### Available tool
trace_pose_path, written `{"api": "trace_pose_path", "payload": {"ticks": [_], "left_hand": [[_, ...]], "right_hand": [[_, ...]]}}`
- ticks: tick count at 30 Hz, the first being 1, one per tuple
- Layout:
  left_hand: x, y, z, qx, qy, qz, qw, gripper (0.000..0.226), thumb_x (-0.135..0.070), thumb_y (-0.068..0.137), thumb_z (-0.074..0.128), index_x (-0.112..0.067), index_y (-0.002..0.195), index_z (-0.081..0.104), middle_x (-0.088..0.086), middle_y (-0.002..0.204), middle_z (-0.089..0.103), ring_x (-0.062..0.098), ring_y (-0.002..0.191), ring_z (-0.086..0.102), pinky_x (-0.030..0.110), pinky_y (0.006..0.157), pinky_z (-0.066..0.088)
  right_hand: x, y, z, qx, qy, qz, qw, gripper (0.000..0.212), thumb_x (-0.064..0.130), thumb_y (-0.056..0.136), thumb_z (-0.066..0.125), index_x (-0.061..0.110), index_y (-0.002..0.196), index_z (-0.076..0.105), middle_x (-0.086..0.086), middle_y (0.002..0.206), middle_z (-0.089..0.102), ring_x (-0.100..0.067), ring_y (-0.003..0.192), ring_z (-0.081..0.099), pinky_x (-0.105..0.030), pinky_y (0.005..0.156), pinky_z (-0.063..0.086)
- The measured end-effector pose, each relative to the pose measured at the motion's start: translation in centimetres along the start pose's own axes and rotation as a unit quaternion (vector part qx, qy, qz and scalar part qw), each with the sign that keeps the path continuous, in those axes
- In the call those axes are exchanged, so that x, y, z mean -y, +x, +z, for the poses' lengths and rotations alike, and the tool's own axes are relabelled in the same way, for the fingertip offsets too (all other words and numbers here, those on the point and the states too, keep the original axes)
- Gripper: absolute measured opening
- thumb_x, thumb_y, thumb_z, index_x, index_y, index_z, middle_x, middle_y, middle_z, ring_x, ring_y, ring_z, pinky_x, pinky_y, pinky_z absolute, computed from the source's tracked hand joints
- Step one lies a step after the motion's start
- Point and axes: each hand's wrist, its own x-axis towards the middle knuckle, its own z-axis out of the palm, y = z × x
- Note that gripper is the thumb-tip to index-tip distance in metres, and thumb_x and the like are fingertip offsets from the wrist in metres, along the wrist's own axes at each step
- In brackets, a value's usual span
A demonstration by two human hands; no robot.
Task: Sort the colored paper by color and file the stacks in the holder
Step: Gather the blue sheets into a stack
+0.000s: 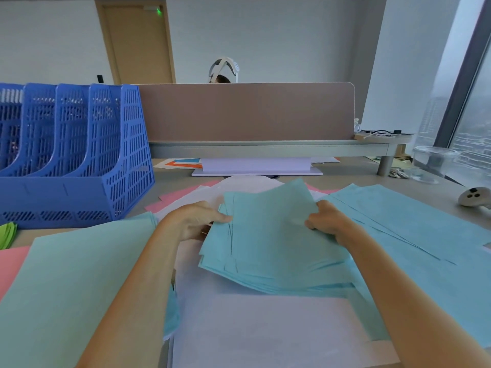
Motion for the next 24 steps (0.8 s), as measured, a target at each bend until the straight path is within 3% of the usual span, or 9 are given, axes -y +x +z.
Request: {"api": "trace_pose_path", "payload": {"ticks": [2, 4, 6, 9, 11, 14, 18, 22, 24], "left_hand": [[-0.3, -0.3, 0.1, 0.013, 0.027, 0.014, 0.999, 0.023, -0.01, 0.093, 0.06, -0.004, 0.115, 0.062, 0.01, 0.107, 0.072, 0.023, 0.095, 0.069, 0.033, 0.074, 0.055], [-0.4, 0.1, 0.0, -0.05, 0.053, 0.052, 0.996, 0.024, -0.007, 0.093, 0.059, -0.007, 0.117, 0.061, 0.009, 0.109, 0.07, 0.025, 0.098, 0.068, 0.038, 0.085, 0.055], [-0.5, 0.7, -0.3, -0.136, 0.073, 0.105, 0.982, 0.026, -0.005, 0.093, 0.057, -0.012, 0.118, 0.059, 0.009, 0.112, 0.068, 0.025, 0.097, 0.066, 0.038, 0.09, 0.052], [-0.9, 0.7, -0.3, -0.247, 0.015, 0.179, 0.952, 0.019, -0.004, 0.094, 0.052, -0.017, 0.107, 0.056, 0.002, 0.098, 0.067, 0.015, 0.078, 0.061, 0.03, 0.071, 0.049], [-1.0, 0.7, -0.5, -0.321, -0.044, 0.21, 0.922, 0.017, -0.004, 0.095, 0.048, -0.016, 0.106, 0.053, -0.003, 0.089, 0.061, 0.007, 0.072, 0.056, 0.022, 0.057, 0.043], [-0.6, 1.2, -0.8, -0.393, -0.16, 0.231, 0.876, 0.02, -0.003, 0.093, 0.046, -0.008, 0.111, 0.054, 0.0, 0.092, 0.059, 0.014, 0.077, 0.056, 0.02, 0.055, 0.04], [-0.2, 1.9, -0.2, -0.357, -0.324, 0.219, 0.848, 0.016, -0.006, 0.094, 0.049, -0.011, 0.109, 0.055, 0.0, 0.09, 0.062, 0.02, 0.084, 0.059, 0.029, 0.067, 0.05], [0.3, 2.5, 0.3, -0.267, -0.365, 0.192, 0.871, 0.021, -0.011, 0.094, 0.054, -0.013, 0.114, 0.059, 0.003, 0.11, 0.068, 0.026, 0.103, 0.064, 0.045, 0.091, 0.051], [0.3, 2.6, 0.6, -0.254, -0.345, 0.179, 0.886, 0.025, -0.007, 0.092, 0.054, -0.011, 0.116, 0.06, 0.007, 0.113, 0.069, 0.029, 0.106, 0.064, 0.046, 0.089, 0.051]], "right_hand": [[0.0, 0.1, -0.5, -0.018, 0.026, -0.02, 0.999, 0.025, -0.001, 0.079, 0.051, 0.005, 0.103, 0.056, -0.014, 0.092, 0.064, -0.028, 0.078, 0.064, -0.03, 0.064, 0.052], [0.1, -0.1, -1.2, -0.036, 0.07, -0.041, 0.996, 0.02, -0.007, 0.081, 0.049, 0.008, 0.087, 0.062, -0.012, 0.082, 0.063, -0.023, 0.065, 0.059, -0.026, 0.058, 0.048], [0.1, -0.1, -1.8, -0.046, 0.119, -0.052, 0.991, 0.021, -0.008, 0.083, 0.049, 0.005, 0.087, 0.065, -0.014, 0.085, 0.065, -0.024, 0.069, 0.061, -0.03, 0.064, 0.052], [0.1, 0.0, -2.4, -0.033, 0.169, -0.055, 0.984, 0.02, -0.004, 0.087, 0.054, 0.001, 0.102, 0.067, -0.015, 0.098, 0.071, -0.029, 0.084, 0.067, -0.041, 0.08, 0.055], [0.2, 0.0, -2.3, -0.017, 0.206, -0.061, 0.977, 0.02, -0.003, 0.089, 0.054, 0.003, 0.102, 0.068, -0.013, 0.1, 0.072, -0.027, 0.084, 0.069, -0.039, 0.079, 0.057], [0.4, 0.3, -1.7, -0.001, 0.271, -0.054, 0.961, 0.02, -0.004, 0.091, 0.052, 0.002, 0.102, 0.067, -0.016, 0.103, 0.071, -0.026, 0.082, 0.069, -0.038, 0.078, 0.056], [0.3, 0.5, -0.5, 0.021, 0.381, -0.004, 0.924, 0.027, 0.001, 0.093, 0.051, -0.002, 0.118, 0.061, -0.016, 0.103, 0.069, -0.028, 0.083, 0.066, -0.038, 0.075, 0.056], [-0.1, 0.1, 0.0, 0.077, 0.49, -0.014, 0.868, 0.026, 0.005, 0.098, 0.044, 0.007, 0.117, 0.061, -0.008, 0.105, 0.071, -0.023, 0.091, 0.068, -0.037, 0.075, 0.059], [-0.4, 0.2, -0.2, 0.076, 0.509, -0.004, 0.858, 0.023, 0.006, 0.098, 0.043, 0.008, 0.112, 0.061, -0.006, 0.094, 0.075, -0.021, 0.08, 0.072, -0.035, 0.066, 0.061]]}}
